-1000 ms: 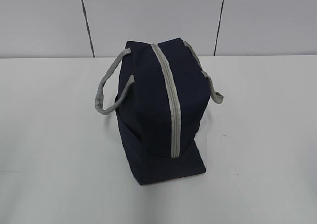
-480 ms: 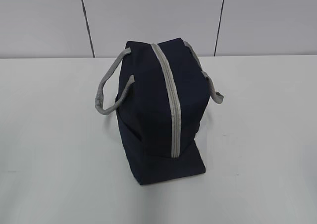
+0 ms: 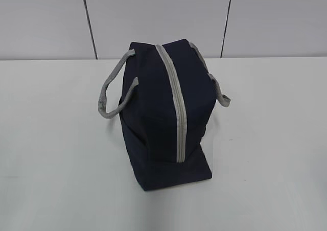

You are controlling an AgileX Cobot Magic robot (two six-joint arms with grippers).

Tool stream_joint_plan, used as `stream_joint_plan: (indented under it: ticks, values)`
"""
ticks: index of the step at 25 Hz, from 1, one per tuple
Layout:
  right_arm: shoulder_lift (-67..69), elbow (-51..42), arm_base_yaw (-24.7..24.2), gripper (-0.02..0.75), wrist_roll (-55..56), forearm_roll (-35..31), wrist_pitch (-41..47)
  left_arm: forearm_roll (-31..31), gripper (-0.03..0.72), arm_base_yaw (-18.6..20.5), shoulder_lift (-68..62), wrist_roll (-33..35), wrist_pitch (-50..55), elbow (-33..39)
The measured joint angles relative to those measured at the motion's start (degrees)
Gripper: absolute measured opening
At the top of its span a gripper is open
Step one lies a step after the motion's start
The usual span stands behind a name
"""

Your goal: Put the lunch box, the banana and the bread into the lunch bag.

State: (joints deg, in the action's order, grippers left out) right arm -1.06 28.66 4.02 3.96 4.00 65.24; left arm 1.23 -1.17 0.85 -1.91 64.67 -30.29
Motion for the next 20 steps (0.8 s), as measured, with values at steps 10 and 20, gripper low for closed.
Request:
stream_joint_plan:
  ticks: [10, 20]
  values:
    - [0.00, 0.00, 0.00, 0.336, 0.00, 0.00, 0.00, 0.00, 0.497, 0.00, 0.18, 0.00, 0.00, 0.00]
    - [0.00, 0.00, 0.00, 0.336, 0.00, 0.00, 0.00, 0.00, 0.497, 0.00, 0.18, 0.00, 0.00, 0.00]
